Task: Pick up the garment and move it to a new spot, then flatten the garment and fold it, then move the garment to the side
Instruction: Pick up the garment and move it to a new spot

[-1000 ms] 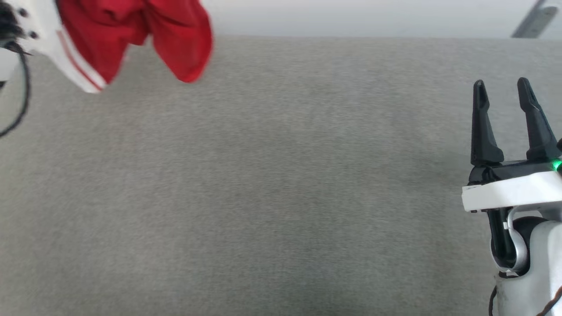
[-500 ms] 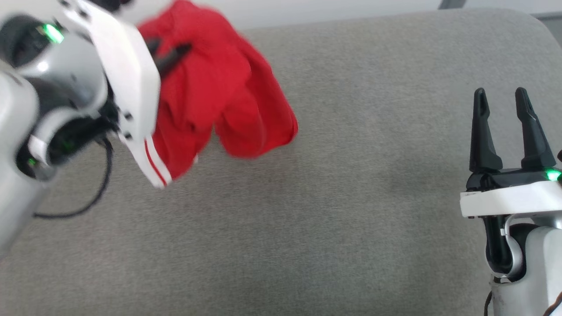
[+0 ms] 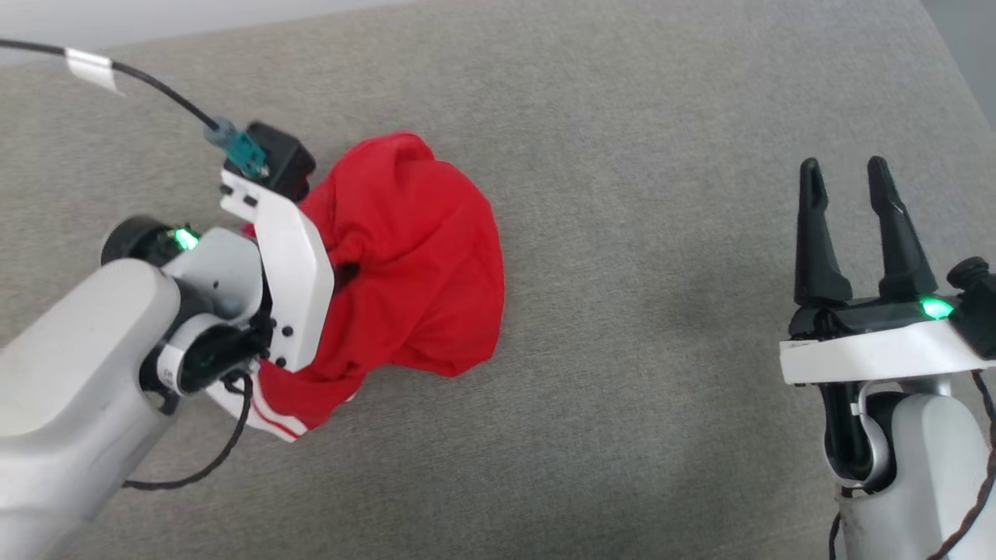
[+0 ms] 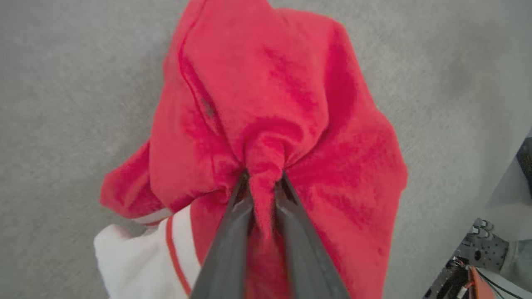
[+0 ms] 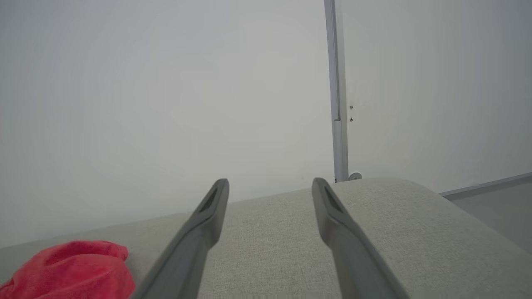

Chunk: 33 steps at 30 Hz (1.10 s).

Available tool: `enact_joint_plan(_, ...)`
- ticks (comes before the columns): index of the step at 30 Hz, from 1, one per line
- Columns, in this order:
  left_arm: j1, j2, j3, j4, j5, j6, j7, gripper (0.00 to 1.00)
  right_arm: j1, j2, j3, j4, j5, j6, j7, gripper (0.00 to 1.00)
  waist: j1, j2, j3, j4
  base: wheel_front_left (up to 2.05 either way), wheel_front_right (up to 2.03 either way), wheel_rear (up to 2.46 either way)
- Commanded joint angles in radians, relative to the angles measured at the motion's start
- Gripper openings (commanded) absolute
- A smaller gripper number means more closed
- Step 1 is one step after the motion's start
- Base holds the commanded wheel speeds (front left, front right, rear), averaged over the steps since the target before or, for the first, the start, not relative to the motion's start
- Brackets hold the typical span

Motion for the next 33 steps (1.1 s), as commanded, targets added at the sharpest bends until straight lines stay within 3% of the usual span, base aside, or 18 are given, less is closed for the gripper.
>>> enact_joint_plan(1,0.022,-0.008,-0.01,0.031,-0.006,-0.008,0.004,0.0,-0.019,0.0,0.009,0.01,0.011,0.0,-0.013,1.0,0.0,0.0,0.021,-0.023,0.0,0.0,0.0)
enact_joint_plan(8,0.051,-0.032,-0.046,0.155,-0.003,-0.036,0.002,0.0,-0.039,0.0,0.04,0.038,0.029,0.0,-0.034,1.0,0.0,0.0,0.047,-0.057,0.0,0.0,0.0)
enact_joint_plan(13,0.071,-0.063,-0.086,0.273,0.01,-0.08,-0.014,0.0,-0.049,0.0,0.052,0.058,0.038,0.0,-0.045,1.0,0.0,0.0,0.056,-0.071,0.0,0.0,0.0)
enact_joint_plan(14,0.068,-0.068,-0.084,0.284,0.009,-0.084,-0.023,0.04,-0.051,0.001,0.053,0.061,0.038,0.0,-0.047,1.0,0.0,0.0,0.055,-0.07,0.0,0.0,0.0)
enact_joint_plan(15,0.063,-0.076,-0.084,0.292,0.014,-0.091,-0.032,0.4,-0.051,0.0,0.05,0.063,0.035,0.0,-0.047,1.0,0.0,0.0,0.052,-0.066,0.0,0.0,0.0)
enact_joint_plan(16,0.059,-0.083,-0.08,0.298,0.014,-0.096,-0.045,1.0,-0.049,0.001,0.048,0.066,0.032,0.0,-0.047,1.0,0.0,0.0,0.047,-0.062,0.0,0.0,0.0)
enact_joint_plan(24,0.037,-0.089,-0.025,0.252,0.0,-0.128,-0.145,1.0,-0.024,0.001,0.032,0.082,0.006,0.0,-0.044,1.0,0.0,0.0,-0.016,-0.007,0.0,0.0,0.0)
enact_joint_plan(33,0.1,-0.072,0.025,0.173,-0.012,-0.118,-0.285,1.0,0.01,0.0,0.012,0.077,-0.036,0.0,0.003,1.0,0.0,0.0,-0.112,0.09,0.0,0.0,0.0)
